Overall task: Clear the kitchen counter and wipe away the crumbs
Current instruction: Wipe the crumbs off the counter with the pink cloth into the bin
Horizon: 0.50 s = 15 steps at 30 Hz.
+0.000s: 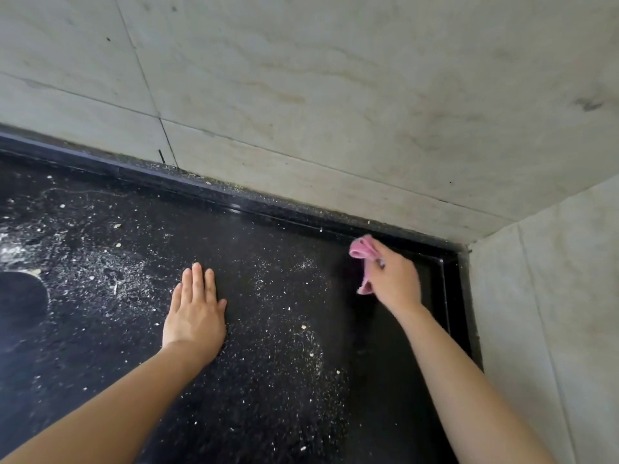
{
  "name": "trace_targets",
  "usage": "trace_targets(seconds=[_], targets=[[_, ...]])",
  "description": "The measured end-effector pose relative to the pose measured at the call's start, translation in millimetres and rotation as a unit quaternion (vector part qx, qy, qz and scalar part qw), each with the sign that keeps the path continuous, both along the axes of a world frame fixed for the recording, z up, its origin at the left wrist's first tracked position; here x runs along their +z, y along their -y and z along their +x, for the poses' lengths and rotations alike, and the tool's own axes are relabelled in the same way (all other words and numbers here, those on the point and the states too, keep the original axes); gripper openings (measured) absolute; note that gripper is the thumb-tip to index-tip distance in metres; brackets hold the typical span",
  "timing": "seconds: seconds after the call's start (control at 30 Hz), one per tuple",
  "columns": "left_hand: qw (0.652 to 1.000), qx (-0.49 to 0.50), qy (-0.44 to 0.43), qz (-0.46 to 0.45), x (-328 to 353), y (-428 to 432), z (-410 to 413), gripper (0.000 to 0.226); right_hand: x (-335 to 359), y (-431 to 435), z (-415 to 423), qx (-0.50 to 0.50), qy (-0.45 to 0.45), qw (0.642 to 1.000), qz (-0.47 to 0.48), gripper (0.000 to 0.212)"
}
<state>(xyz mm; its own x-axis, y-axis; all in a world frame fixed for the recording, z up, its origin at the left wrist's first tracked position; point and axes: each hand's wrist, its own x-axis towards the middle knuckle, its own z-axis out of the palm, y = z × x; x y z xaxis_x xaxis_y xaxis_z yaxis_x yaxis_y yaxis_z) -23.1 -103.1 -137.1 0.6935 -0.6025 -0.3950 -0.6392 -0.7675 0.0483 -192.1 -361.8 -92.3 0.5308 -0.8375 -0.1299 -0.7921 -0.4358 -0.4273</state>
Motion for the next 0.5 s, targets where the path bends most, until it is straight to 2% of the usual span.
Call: trace_targets(seconds=[0.07,0.1,0.17,0.4,0.5], targets=[[1.000,0.001,0.001,-0.009,-2,0,0,0.059,2,23,-17,-0.097,-0.083,0.990,-0.056,0.038],[1.000,0.002,0.001,-0.013,-3,0,0,0.059,2,31,-20,-0.135,-0.126,0.981,-0.058,0.036],[1.000,0.003,0.000,-0.020,-4,-1,-1,0.059,-1,35,-9,-0.183,-0.150,0.972,-0.013,0.034],[1.000,-0.004,0.016,-0.016,-8,-2,0,0.056,-23,-19,104,-0.127,-0.128,0.984,0.012,0.045],[1.000,-0.010,0.023,-0.007,-7,-2,1,0.056,-24,-41,128,-0.039,-0.138,0.988,0.055,0.060]])
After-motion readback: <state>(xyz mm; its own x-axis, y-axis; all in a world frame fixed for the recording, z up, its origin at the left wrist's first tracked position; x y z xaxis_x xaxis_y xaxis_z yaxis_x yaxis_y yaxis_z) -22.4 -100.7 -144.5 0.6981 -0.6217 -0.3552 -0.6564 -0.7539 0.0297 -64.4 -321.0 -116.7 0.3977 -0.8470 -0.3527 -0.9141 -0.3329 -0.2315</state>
